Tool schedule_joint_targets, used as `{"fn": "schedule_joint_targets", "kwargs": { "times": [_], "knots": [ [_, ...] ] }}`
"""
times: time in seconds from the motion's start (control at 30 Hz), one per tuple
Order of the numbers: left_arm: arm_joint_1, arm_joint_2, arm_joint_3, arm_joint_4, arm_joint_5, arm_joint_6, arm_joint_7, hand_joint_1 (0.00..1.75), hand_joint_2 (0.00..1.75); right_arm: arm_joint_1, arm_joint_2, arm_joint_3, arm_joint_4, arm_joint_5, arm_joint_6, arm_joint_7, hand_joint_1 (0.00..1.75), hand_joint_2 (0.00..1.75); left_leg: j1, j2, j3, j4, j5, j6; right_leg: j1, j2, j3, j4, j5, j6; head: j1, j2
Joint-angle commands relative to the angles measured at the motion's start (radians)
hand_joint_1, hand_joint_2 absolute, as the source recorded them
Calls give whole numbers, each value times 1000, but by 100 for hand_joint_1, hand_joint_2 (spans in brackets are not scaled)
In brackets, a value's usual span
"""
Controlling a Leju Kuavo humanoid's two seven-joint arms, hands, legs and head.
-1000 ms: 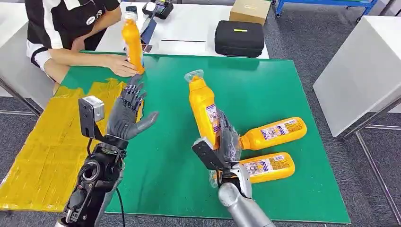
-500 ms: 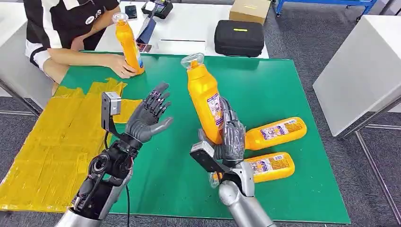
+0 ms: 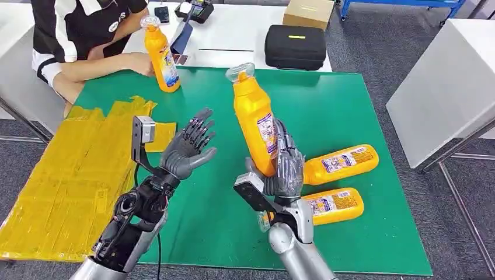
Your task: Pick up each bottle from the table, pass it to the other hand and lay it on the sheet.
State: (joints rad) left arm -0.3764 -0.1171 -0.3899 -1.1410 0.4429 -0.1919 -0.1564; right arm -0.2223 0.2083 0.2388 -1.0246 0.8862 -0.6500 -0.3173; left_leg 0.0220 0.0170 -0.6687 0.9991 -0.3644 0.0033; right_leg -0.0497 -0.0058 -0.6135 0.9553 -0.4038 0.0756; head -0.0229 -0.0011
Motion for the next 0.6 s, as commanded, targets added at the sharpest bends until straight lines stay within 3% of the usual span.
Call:
{"fn": "schedule_joint_targets", "kwargs": {
  "times": [0.03,0.13,0.3,0.6],
  "knots": [
    [-33,34,-35,54,17,13,5,0,175,-61,-30,97,107,-8,0,70,175,175,1,0,4,0,-2,0,1,1,4,-1,-1,-4,0,0],
    [-22,35,-31,42,22,17,8,0,175,-66,-33,132,118,-14,31,66,175,175,0,1,7,0,-3,1,1,2,6,0,-2,-6,0,0],
    [-31,27,-33,66,29,3,9,0,175,-68,-46,200,120,-51,63,-25,175,175,1,0,8,1,-4,1,1,1,8,1,-4,-8,0,0],
    [-61,16,-42,120,35,-15,-1,0,175,-54,-50,233,111,-60,32,-84,175,175,1,-2,7,1,-3,1,1,0,7,0,-3,-7,0,0]
  ]
}}
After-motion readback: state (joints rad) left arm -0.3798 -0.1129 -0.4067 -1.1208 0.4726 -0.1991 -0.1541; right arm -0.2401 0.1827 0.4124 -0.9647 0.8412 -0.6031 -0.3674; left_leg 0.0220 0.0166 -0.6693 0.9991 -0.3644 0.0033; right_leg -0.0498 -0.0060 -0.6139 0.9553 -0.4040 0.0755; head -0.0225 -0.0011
